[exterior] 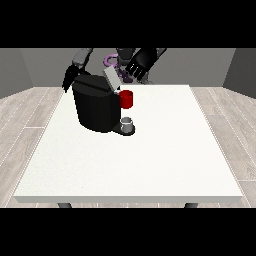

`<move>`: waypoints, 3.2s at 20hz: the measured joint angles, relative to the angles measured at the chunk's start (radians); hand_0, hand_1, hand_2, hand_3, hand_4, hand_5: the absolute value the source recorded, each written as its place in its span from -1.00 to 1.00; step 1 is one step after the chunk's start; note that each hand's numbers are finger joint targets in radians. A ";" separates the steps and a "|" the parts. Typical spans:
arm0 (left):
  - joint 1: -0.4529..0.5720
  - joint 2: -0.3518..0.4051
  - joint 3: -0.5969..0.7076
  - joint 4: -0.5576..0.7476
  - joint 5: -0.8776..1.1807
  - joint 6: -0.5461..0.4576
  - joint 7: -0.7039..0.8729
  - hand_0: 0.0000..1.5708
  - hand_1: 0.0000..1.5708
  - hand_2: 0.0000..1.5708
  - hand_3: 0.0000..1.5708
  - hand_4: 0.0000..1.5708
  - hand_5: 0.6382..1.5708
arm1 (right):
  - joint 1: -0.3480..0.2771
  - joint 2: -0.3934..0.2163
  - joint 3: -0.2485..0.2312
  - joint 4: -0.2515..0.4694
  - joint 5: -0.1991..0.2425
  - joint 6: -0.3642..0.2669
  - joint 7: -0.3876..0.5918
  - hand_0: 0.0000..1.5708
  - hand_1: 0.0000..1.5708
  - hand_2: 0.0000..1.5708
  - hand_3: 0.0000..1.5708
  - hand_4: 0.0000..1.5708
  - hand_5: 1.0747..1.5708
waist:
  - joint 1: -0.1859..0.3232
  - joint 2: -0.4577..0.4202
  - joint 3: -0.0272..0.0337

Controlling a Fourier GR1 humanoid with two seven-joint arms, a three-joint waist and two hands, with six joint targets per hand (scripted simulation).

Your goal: Insert the coffee pod into the coffee machine and close the lid

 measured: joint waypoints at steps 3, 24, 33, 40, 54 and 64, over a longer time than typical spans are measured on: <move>-0.021 0.033 0.012 0.017 -0.003 -0.005 -0.016 0.61 0.61 0.66 0.60 -0.41 1.00 | -0.013 0.002 0.003 -0.027 0.005 -0.009 0.018 -1.00 -1.00 -1.00 -1.00 -1.00 1.00 | -0.018 0.028 -0.0002; -0.079 0.018 0.010 0.066 -0.024 0.006 -0.048 0.52 0.52 0.59 0.53 -0.47 1.00 | -0.075 -0.020 -0.043 -0.016 -0.001 -0.031 0.025 -1.00 -1.00 -1.00 -1.00 -0.87 1.00 | -0.018 0.120 -0.0001; -0.109 0.044 0.021 0.088 -0.037 0.025 -0.061 0.53 0.53 0.59 0.53 -0.53 1.00 | -0.083 -0.010 -0.033 -0.029 0.002 -0.036 0.031 -1.00 -1.00 -1.00 -1.00 -1.00 1.00 | -0.039 0.142 -0.0004; -0.129 0.032 0.014 0.081 -0.050 0.040 -0.063 0.50 0.50 0.53 0.49 -0.55 1.00 | -0.102 -0.011 -0.046 -0.005 0.001 -0.047 0.025 -1.00 -1.00 -1.00 -1.00 -1.00 1.00 | -0.026 0.143 -0.0006; -0.113 0.089 -0.026 0.093 -0.132 0.121 -0.144 0.42 0.42 0.45 0.29 -1.00 1.00 | -0.106 -0.013 -0.034 -0.039 0.004 -0.044 0.036 -1.00 -1.00 -1.00 -1.00 -1.00 1.00 | -0.052 0.180 0.0014; -0.136 0.102 0.007 0.101 -0.127 0.159 -0.176 0.58 0.58 0.53 0.24 -1.00 1.00 | -0.124 -0.011 -0.022 -0.050 0.016 -0.049 0.042 -1.00 -1.00 -1.00 -1.00 -0.87 1.00 | -0.068 0.214 0.0001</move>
